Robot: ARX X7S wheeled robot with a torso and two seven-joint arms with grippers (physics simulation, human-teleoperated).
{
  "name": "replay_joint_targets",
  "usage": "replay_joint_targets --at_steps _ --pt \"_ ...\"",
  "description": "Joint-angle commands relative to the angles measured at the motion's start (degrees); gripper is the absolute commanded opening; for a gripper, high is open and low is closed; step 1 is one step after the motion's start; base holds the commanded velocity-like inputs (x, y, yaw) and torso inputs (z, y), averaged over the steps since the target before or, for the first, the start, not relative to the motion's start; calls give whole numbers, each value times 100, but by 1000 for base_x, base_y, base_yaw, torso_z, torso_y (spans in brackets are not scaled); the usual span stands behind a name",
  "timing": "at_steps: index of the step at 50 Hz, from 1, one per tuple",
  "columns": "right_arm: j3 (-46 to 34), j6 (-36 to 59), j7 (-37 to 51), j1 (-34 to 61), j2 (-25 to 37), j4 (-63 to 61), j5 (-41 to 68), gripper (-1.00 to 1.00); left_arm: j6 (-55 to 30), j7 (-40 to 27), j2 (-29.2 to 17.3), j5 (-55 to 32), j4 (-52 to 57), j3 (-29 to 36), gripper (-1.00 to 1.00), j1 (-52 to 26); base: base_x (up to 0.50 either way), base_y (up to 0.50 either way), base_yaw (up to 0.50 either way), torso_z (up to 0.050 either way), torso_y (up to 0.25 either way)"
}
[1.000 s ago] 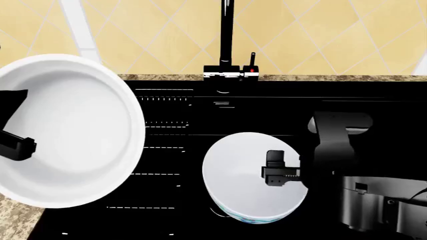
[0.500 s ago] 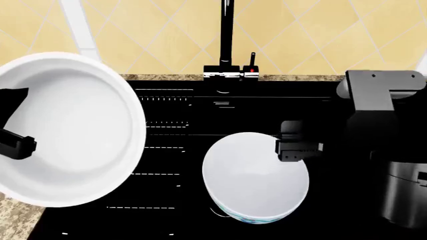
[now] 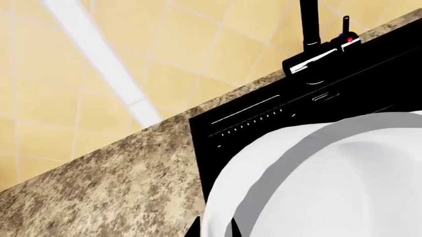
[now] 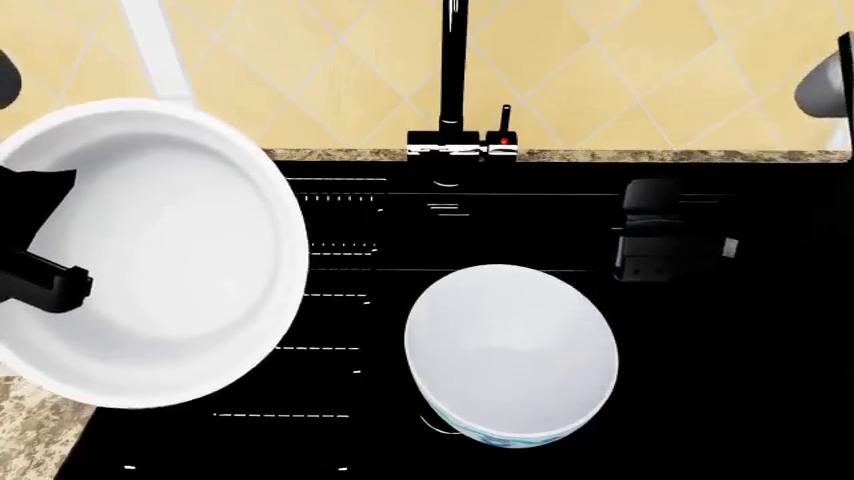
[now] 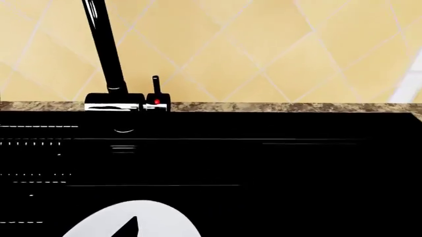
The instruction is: Stack the bowls in the sink.
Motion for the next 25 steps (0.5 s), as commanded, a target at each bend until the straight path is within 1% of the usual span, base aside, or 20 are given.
replay_joint_targets --at_steps 1,14,25 --pt "215 249 265 406 362 -155 287 100 87 47 64 239 -9 -131 -100 -43 0 0 0 0 0" --pt "357 445 419 639 602 -216 400 100 327 55 161 253 -10 -129 -100 37 0 0 0 1 1" --pt "333 386 355 511 672 -239 289 100 723 370 277 519 69 -343 -100 338 0 0 0 0 1"
